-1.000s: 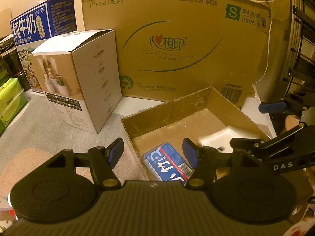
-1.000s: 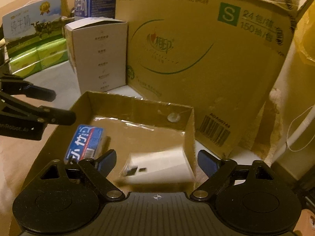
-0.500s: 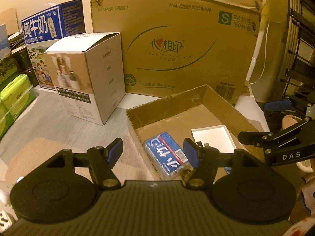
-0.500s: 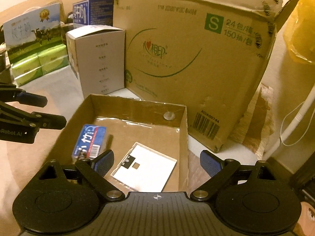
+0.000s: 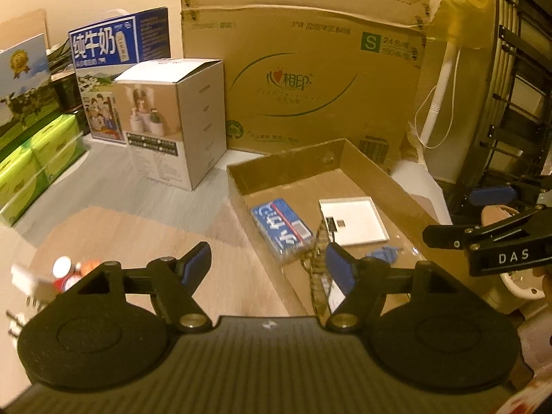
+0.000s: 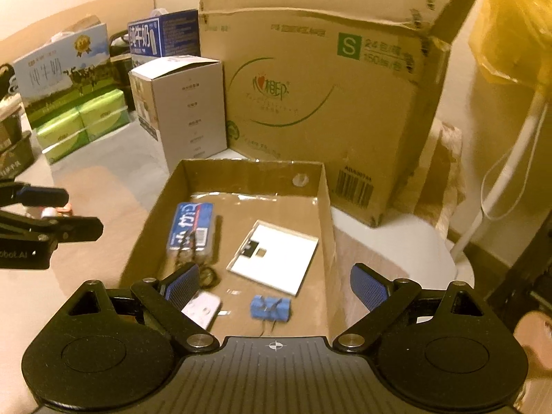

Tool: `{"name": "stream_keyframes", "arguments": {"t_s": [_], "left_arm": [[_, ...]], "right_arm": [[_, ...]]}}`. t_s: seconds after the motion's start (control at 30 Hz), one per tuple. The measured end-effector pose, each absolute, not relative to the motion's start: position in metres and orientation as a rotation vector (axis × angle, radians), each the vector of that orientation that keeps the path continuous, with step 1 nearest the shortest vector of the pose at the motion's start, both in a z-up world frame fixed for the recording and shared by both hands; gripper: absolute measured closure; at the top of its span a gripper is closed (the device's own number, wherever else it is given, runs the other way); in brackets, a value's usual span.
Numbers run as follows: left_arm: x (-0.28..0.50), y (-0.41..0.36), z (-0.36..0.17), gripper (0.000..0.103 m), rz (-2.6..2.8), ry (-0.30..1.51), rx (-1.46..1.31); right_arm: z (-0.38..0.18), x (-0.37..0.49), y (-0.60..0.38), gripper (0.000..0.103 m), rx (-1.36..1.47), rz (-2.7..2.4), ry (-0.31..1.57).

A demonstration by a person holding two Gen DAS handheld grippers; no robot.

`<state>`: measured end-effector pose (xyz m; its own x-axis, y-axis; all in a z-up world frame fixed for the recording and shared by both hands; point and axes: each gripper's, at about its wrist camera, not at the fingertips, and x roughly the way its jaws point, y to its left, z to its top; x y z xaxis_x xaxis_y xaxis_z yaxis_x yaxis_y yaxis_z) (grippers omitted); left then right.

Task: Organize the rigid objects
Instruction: 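Withdraw both open tools from the box toward the remaining items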

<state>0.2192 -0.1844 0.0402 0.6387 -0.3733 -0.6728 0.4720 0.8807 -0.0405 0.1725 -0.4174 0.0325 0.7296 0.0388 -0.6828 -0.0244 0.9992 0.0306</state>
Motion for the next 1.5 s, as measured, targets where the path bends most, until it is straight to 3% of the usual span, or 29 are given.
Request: {"name": "stream_keyframes", "arguments": {"t_s": [0.73, 1.5], "left_arm": [[0.113, -0.085, 0.04, 0.013, -0.374, 0.728, 0.002], [0.1, 0.046, 0.009, 0.012, -0.08, 0.771, -0.034]], "right_arm": [[0.037, 0.075, -0.341, 0.01, 0.17, 0.097, 0.711], [0.011, 0.068, -0.261, 0.009, 0.119, 0.226, 0.744]]}}
